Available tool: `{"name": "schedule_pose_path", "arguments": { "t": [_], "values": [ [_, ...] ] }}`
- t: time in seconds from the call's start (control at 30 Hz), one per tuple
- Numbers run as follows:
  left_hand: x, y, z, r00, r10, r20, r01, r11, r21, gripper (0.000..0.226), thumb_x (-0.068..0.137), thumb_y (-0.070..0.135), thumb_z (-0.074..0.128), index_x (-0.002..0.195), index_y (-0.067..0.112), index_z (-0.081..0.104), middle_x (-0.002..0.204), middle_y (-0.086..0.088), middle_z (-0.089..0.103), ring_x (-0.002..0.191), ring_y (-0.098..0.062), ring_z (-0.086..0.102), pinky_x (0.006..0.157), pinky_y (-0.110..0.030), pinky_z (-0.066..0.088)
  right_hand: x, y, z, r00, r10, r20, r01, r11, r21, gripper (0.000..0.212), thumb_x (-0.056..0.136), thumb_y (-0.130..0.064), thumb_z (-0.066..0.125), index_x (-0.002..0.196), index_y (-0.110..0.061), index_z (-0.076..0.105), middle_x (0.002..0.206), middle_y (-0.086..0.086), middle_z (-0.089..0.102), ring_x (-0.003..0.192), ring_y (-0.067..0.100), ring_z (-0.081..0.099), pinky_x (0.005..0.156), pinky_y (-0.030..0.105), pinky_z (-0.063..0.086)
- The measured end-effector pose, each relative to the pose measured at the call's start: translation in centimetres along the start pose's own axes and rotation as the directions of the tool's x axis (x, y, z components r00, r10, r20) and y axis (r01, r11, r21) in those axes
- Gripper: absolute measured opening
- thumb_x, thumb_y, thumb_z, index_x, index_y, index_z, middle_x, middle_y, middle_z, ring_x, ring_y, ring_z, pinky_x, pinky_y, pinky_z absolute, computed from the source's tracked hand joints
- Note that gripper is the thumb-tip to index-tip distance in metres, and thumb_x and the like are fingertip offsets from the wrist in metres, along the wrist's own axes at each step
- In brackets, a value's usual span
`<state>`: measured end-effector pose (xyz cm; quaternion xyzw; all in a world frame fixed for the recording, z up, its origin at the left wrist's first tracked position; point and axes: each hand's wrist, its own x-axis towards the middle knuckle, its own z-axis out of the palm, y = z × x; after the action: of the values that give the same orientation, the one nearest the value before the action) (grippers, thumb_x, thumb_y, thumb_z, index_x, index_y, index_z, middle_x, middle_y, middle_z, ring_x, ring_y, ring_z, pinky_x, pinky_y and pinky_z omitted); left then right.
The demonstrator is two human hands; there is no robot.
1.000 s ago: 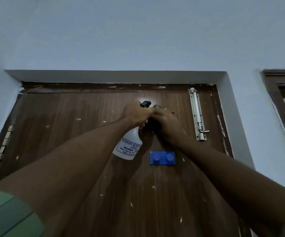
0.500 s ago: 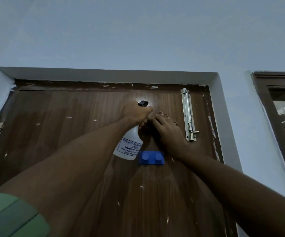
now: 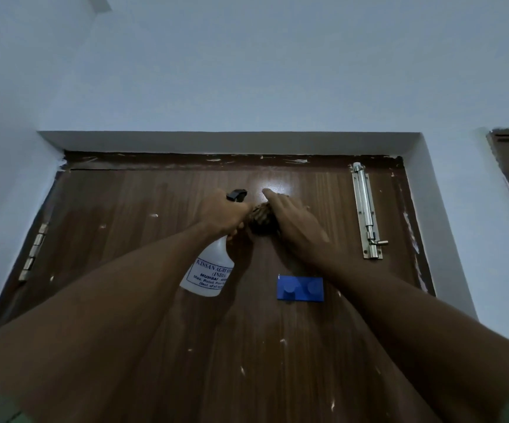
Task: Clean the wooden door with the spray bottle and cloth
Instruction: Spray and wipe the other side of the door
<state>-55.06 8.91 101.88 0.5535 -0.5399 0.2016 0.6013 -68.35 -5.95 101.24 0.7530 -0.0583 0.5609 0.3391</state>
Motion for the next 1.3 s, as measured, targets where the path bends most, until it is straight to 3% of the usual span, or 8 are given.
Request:
{"name": "schedule_pose_path", "arguments": {
  "t": [0.13, 0.5, 0.63, 0.83, 1.03, 1.1, 1.23, 1.3],
  "values": [
    [-0.4, -1.2, -2.3, 0.999, -0.027, -0.029, 0.027, 1.000, -0.001, 0.021, 0.101, 0.015, 0.067, 0.091, -0.004, 0.070, 0.069, -0.012, 0.067, 0.036, -0.007, 0.053, 0.038, -0.019, 0.044, 3.3, 0.4, 0.2, 1.000, 0.018, -0.017, -0.021, 0.979, -0.203, 0.052, 0.089, -0.017, 0.070, 0.137, -0.017, 0.052, 0.126, 0.010, 0.061, 0.115, 0.031, 0.057, 0.101, 0.044, 0.040],
    [1.0, -5.3, -6.3, 0.999, -0.025, -0.026, 0.026, 0.998, 0.058, 0.029, 0.098, 0.028, 0.074, 0.098, -0.001, 0.071, 0.074, -0.012, 0.073, 0.044, -0.010, 0.060, 0.043, -0.019, 0.048, 11.1, -4.8, 1.7, 0.925, 0.370, -0.086, -0.378, 0.921, -0.098, 0.052, 0.092, -0.026, 0.069, 0.139, -0.011, 0.050, 0.132, 0.016, 0.054, 0.117, 0.032, 0.051, 0.093, 0.038, 0.045],
    [1.8, -6.0, -7.6, 0.997, -0.008, -0.074, 0.005, 0.999, -0.040, 0.025, 0.100, 0.022, 0.071, 0.094, -0.003, 0.072, 0.070, -0.013, 0.071, 0.042, -0.013, 0.058, 0.040, -0.021, 0.046, 9.4, -5.8, 3.8, 0.942, 0.303, -0.146, -0.315, 0.947, -0.068, 0.061, 0.098, -0.035, 0.063, 0.152, -0.017, 0.042, 0.141, 0.015, 0.047, 0.125, 0.030, 0.045, 0.101, 0.039, 0.044],
    [2.4, -6.4, -8.8, 0.999, 0.021, -0.047, -0.023, 0.998, -0.055, 0.026, 0.102, 0.021, 0.069, 0.091, -0.003, 0.071, 0.067, -0.013, 0.070, 0.037, -0.012, 0.057, 0.037, -0.021, 0.044, 6.5, -5.0, 4.0, 0.992, -0.126, -0.002, 0.125, 0.987, -0.099, 0.058, 0.087, -0.026, 0.079, 0.142, -0.023, 0.061, 0.132, 0.011, 0.062, 0.115, 0.032, 0.059, 0.090, 0.044, 0.051],
    [4.0, -5.8, -9.9, 0.997, 0.054, -0.052, -0.054, 0.999, -0.004, 0.025, 0.097, 0.026, 0.069, 0.086, 0.004, 0.073, 0.072, -0.014, 0.076, 0.049, -0.019, 0.064, 0.056, -0.031, 0.054, 13.3, -7.9, 4.6, 0.915, 0.341, -0.217, -0.359, 0.932, -0.049, 0.053, 0.090, -0.010, 0.072, 0.140, -0.023, 0.061, 0.127, 0.007, 0.062, 0.113, 0.029, 0.055, 0.088, 0.039, 0.044],
    [4.6, -6.0, -10.3, 0.998, 0.020, -0.059, -0.023, 0.998, -0.053, 0.024, 0.097, 0.027, 0.069, 0.092, 0.004, 0.072, 0.074, -0.014, 0.076, 0.050, -0.019, 0.064, 0.053, -0.031, 0.052, 11.5, -11.1, 6.4, 0.931, 0.275, -0.240, -0.283, 0.959, 0.001, 0.049, 0.088, -0.014, 0.072, 0.136, -0.023, 0.063, 0.128, 0.005, 0.061, 0.113, 0.027, 0.054, 0.091, 0.039, 0.045],
    [4.5, -6.8, -11.2, 0.999, 0.018, -0.036, -0.021, 0.997, -0.073, 0.022, 0.095, 0.021, 0.068, 0.087, 0.001, 0.074, 0.070, -0.014, 0.074, 0.046, -0.018, 0.060, 0.046, -0.027, 0.047, 6.1, -12.7, 8.8, 0.982, -0.133, -0.131, 0.125, 0.990, -0.073, 0.039, 0.090, -0.024, 0.060, 0.127, -0.018, 0.070, 0.125, 0.005, 0.066, 0.106, 0.028, 0.058, 0.080, 0.044, 0.052],
    [4.3, -7.4, -11.5, 1.000, 0.031, 0.002, -0.030, 0.998, -0.058, 0.023, 0.098, 0.023, 0.068, 0.091, 0.001, 0.072, 0.074, -0.017, 0.074, 0.048, -0.018, 0.061, 0.044, -0.026, 0.047, 7.4, -11.4, 7.2, 0.982, -0.172, -0.081, 0.161, 0.979, -0.126, 0.043, 0.090, -0.026, 0.061, 0.132, -0.019, 0.068, 0.129, 0.006, 0.066, 0.107, 0.030, 0.060, 0.080, 0.044, 0.053]
  ]
}}
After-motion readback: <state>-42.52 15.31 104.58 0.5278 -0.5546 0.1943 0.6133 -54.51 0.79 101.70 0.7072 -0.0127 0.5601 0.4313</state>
